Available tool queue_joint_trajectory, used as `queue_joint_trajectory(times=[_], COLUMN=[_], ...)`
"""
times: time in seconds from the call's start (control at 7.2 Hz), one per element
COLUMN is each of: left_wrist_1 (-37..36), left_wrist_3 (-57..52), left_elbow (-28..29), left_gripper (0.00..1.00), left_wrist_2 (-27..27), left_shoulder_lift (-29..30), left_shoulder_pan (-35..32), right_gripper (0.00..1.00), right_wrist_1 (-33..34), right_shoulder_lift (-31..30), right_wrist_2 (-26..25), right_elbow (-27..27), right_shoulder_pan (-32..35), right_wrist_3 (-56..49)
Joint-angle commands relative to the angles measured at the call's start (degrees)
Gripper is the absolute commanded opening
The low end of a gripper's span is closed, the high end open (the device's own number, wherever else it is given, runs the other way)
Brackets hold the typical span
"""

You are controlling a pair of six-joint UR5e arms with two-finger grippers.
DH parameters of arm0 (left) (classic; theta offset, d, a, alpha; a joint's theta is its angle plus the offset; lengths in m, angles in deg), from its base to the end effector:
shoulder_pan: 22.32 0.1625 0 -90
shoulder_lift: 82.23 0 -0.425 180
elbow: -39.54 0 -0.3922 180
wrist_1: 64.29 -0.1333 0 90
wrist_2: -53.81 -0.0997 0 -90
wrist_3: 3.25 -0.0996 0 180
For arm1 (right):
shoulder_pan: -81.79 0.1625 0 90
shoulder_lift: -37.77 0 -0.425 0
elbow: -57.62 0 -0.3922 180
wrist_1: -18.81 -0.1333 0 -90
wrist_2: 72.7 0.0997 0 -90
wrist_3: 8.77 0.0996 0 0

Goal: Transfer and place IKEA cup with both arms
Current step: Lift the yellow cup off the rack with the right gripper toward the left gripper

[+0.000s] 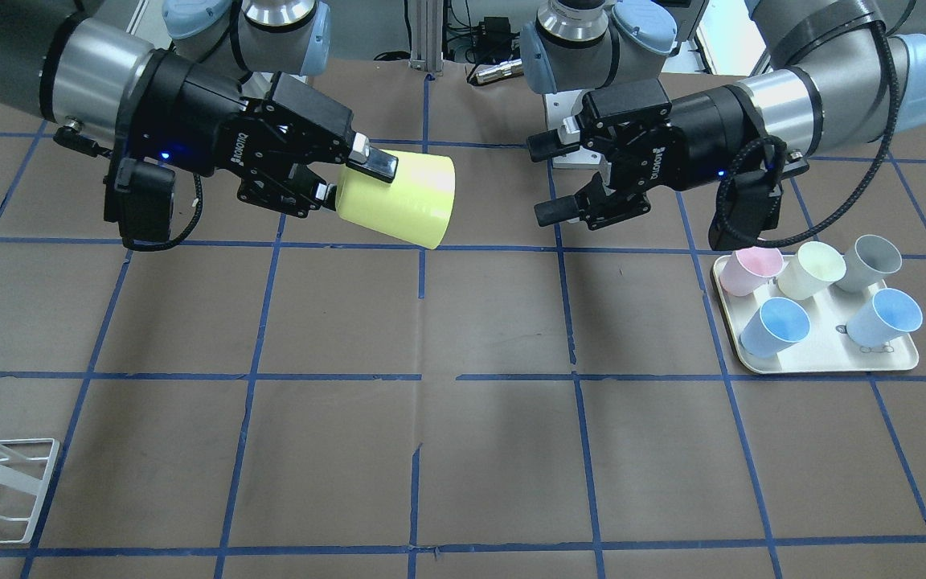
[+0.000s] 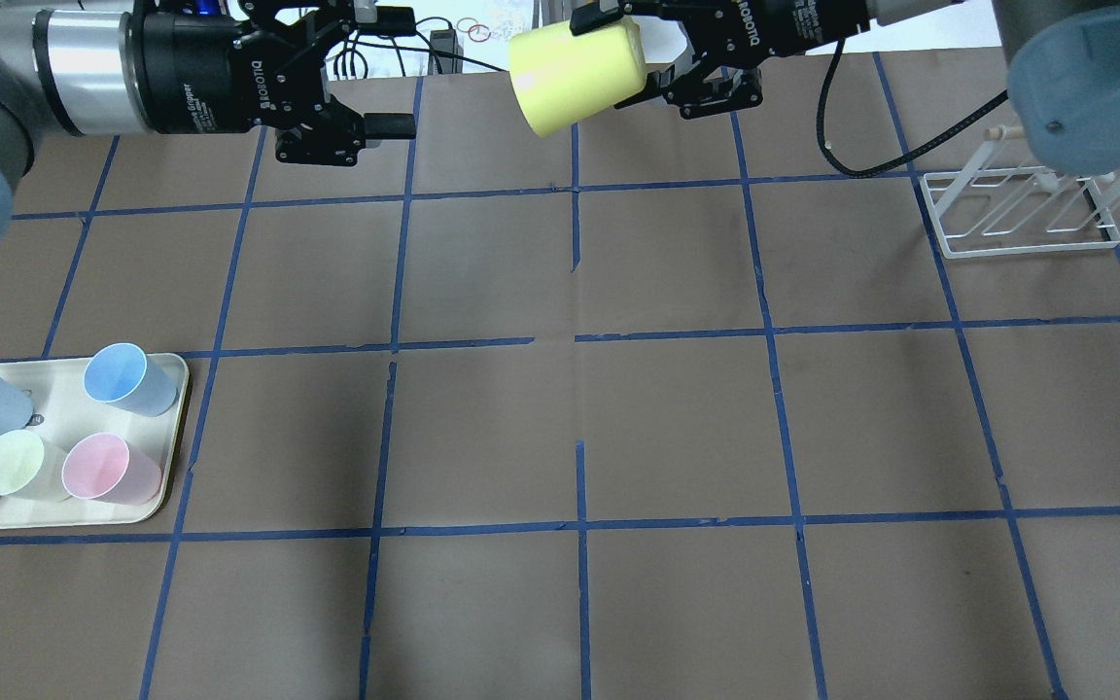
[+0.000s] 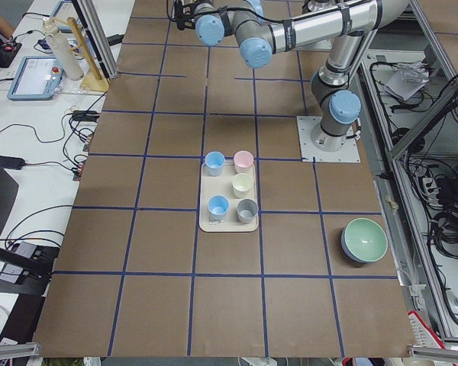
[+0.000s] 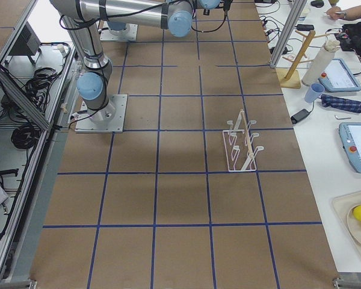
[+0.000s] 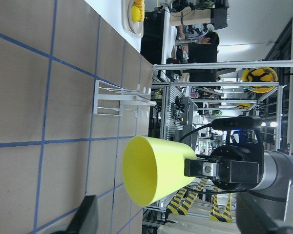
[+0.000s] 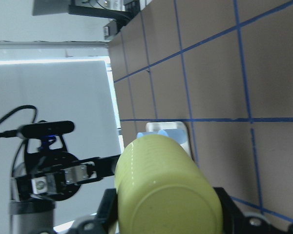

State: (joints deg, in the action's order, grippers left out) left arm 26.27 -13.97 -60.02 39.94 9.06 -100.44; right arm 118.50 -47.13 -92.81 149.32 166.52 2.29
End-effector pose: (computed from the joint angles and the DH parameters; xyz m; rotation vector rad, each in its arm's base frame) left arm -0.1247 -0.5247 0.4704 0.1594 -1.8021 0.1001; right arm 0.1773 -0.5471 0.5102 0.2393 1.9064 0.0194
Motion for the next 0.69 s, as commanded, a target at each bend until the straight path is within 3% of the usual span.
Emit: queue_joint_trajectory(times=[0.0,0.14,0.28,0.56], left_wrist_1=[0.0,-0.1,-0.2,-4.1], left_wrist_3=[0.1,0.1,0.2,1.4], left_elbow=[-0.1,0.3,0.7,0.7], left_gripper=[1.00,1.00,1.00,1.00], left_wrist_2=[3.0,3.2,6.1,7.1], left_shoulder_lift=[0.0,-0.2,-0.2,0.5], left_shoulder_pan=[-1.5,-1.6,-1.7,-2.6], right_gripper=[0.00,0.00,0.00,0.00], right_wrist_1=[-3.3,-2.7,-2.5,-2.6], right_shoulder_lift=[0.3,0.3,0.3,0.2], right_wrist_2=[16.3,18.9,19.0,17.9], right_elbow=[4.8,7.9,9.1,9.1], right_shoulder_pan=[-4.6,-4.7,-4.3,-2.0], right_wrist_3=[0.5,-0.2,-0.3,-1.0])
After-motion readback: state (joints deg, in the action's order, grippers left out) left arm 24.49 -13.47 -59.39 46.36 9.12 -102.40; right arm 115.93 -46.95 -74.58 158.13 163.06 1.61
